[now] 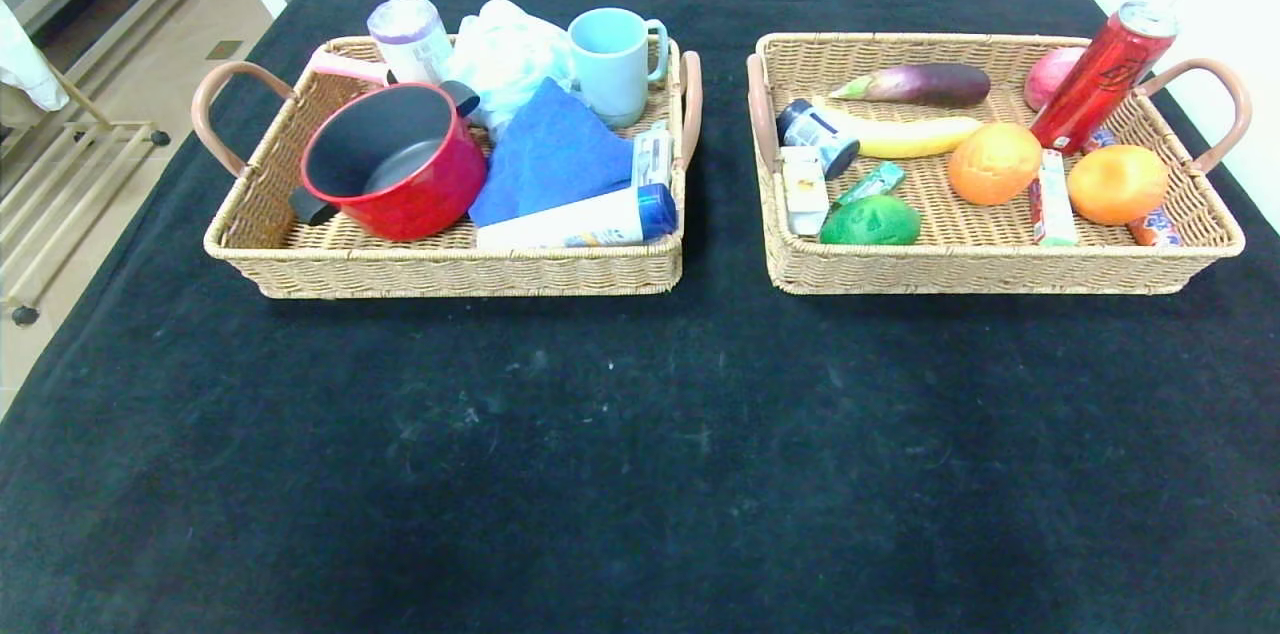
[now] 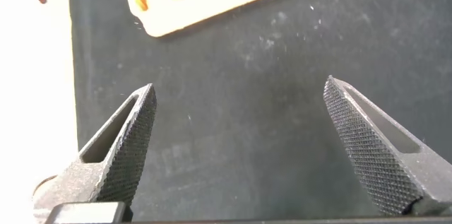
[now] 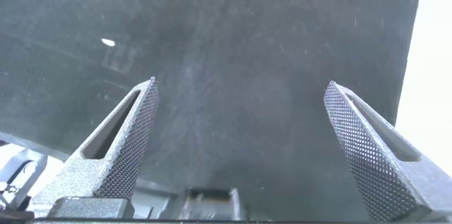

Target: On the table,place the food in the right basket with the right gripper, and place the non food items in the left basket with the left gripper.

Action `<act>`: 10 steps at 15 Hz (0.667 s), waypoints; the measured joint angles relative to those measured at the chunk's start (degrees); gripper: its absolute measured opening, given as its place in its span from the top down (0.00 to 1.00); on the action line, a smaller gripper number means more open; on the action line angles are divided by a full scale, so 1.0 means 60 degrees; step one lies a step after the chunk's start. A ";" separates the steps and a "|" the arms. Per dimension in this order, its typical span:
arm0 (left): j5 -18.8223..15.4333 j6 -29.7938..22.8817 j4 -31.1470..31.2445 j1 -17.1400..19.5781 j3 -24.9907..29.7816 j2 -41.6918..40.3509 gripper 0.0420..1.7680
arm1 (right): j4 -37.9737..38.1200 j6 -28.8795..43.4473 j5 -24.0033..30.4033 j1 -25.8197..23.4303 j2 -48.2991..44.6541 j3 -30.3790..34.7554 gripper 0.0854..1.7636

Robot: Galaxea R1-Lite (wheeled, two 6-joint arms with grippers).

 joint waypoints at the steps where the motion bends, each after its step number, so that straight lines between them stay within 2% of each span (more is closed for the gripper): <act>1: -0.0122 -0.0002 0.0354 0.0114 -0.0148 -0.0091 0.03 | 0.0191 -0.0004 0.0215 -0.0427 -0.0146 -0.0002 0.03; 4: -0.0463 -0.0018 0.0963 0.0169 -0.0221 -0.0299 0.03 | 0.0321 -0.0008 0.0597 -0.1075 -0.0750 0.0587 0.03; 7: -0.0354 -0.0055 0.1050 -0.0347 -0.0106 -0.0542 0.03 | 0.0278 -0.0022 0.1272 -0.1516 -0.1465 0.1400 0.03; 10: -0.0471 -0.0020 0.1010 -0.0398 0.0701 -0.1237 0.03 | -0.0112 -0.0022 0.1666 -0.1621 -0.2123 0.1989 0.03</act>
